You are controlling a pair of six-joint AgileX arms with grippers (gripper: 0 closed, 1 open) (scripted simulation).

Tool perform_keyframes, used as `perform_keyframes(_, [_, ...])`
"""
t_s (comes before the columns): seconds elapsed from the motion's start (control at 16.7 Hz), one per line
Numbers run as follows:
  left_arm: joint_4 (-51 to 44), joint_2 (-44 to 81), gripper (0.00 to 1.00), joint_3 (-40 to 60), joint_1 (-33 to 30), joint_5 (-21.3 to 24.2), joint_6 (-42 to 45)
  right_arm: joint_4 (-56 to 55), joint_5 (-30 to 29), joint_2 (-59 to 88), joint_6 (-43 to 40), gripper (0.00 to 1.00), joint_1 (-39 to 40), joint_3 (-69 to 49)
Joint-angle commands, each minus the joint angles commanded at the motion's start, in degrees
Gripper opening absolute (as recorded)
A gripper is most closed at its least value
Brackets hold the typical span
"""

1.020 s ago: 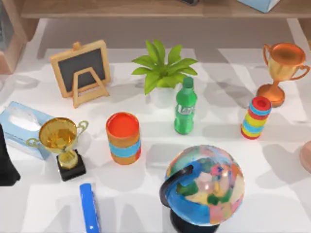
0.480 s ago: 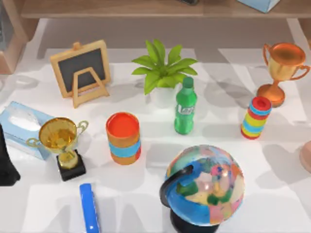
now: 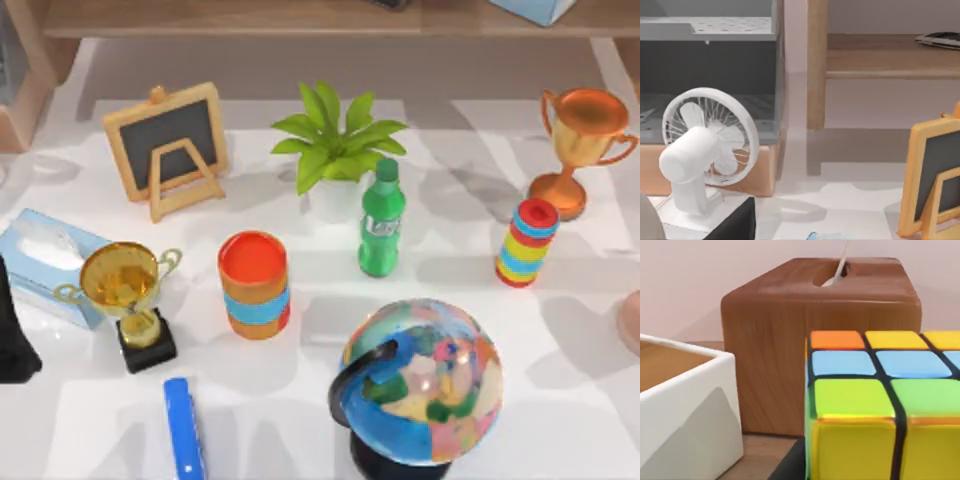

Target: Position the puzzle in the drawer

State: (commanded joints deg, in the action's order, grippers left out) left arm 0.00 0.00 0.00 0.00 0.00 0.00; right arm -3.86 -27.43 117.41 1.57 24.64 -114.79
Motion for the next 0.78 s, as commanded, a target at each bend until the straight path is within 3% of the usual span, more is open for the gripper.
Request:
perform_keyframes(0.42, [0.00, 0.00, 1.00, 0.00, 0.00, 0.00, 0.00, -2.66, -4.93, -4.63, 4.64, 0.00, -4.09, 0.77])
perform_keyframes(0.78, [0.00, 0.00, 1.00, 0.00, 0.00, 0.00, 0.00, 3.74, -0.55, -3.22, -0.54, 0.00, 1.68, 1.03])
